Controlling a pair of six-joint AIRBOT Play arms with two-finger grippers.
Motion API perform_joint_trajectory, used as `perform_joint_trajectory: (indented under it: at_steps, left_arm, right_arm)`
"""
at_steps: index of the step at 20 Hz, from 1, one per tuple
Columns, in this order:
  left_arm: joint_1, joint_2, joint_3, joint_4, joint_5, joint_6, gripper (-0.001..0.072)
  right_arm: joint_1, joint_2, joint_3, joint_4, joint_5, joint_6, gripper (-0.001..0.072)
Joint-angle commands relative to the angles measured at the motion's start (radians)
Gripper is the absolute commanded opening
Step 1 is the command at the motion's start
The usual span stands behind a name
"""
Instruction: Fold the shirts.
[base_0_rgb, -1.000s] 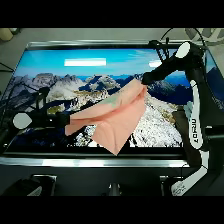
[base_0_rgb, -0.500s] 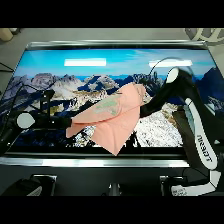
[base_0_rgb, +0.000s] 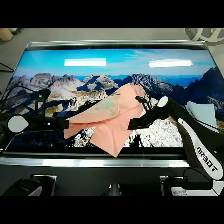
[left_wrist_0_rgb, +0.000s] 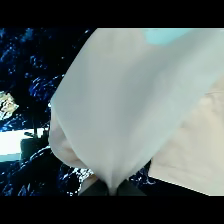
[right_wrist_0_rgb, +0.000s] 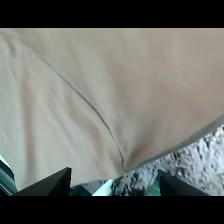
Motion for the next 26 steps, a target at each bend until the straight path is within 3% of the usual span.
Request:
perform_joint_trajectory:
  at_steps: [1,3,4,6,9,13,14,16,17,19,21,22,24,26]
  left_arm:
    - [0.000,0.013,0.000,0.000,0.002,0.001,0.0027]
    - [0.000,0.013,0.000,0.000,0.010,0.001,0.0027]
    - [0.000,0.013,0.000,0.000,0.013,0.001,0.0027]
    - [0.000,0.015,0.008,0.000,0.016,0.004,0.0027]
    - [0.001,0.039,0.129,0.010,0.020,0.077,0.0026]
    - [0.001,0.117,0.587,0.115,0.112,0.091,0.0026]
    - [0.001,0.133,0.736,0.185,0.122,0.076,0.0026]
    - [0.001,0.164,0.963,0.383,0.122,-0.123,0.0026]
    - [0.001,0.184,1.022,0.436,0.122,-0.195,0.0025]
    - [0.001,0.235,1.046,0.391,0.151,-0.209,0.0026]
    - [0.000,0.255,1.025,0.244,0.189,-0.179,0.0026]
    - [0.000,0.254,1.022,0.189,0.205,-0.124,0.0025]
    - [0.001,0.251,1.021,0.169,0.219,-0.065,0.0026]
    - [0.001,0.253,1.021,0.173,0.214,-0.062,0.0026]
  right_arm:
    - [0.002,-0.027,-0.026,0.074,-0.080,0.049,0.0533]
    - [0.002,-0.059,-0.026,0.114,-0.059,0.039,0.0499]
    - [0.001,-0.066,-0.025,0.120,-0.059,0.032,0.0384]
    - [0.000,-0.057,-0.012,0.116,-0.066,-0.005,0.0028]
    - [-0.035,0.036,0.119,0.063,0.020,-0.140,0.0020]
    - [-0.150,0.368,0.513,-0.002,0.047,-0.249,0.0021]
    - [-0.182,0.461,0.628,-0.048,-0.001,-0.249,0.0021]
    - [-0.216,0.651,0.809,-0.237,-0.164,-0.296,0.0021]
    - [-0.218,0.742,0.848,-0.320,-0.263,-0.256,0.0020]
    - [-0.218,0.871,0.855,-0.378,-0.346,-0.134,0.0020]
    - [-0.218,0.914,0.855,-0.378,-0.290,-0.075,0.0020]
    - [-0.218,0.917,0.855,-0.378,-0.244,-0.075,0.0020]
    - [-0.218,0.910,0.855,-0.383,-0.175,-0.076,0.0020]
    - [-0.218,0.902,0.855,-0.392,-0.134,-0.076,0.0020]
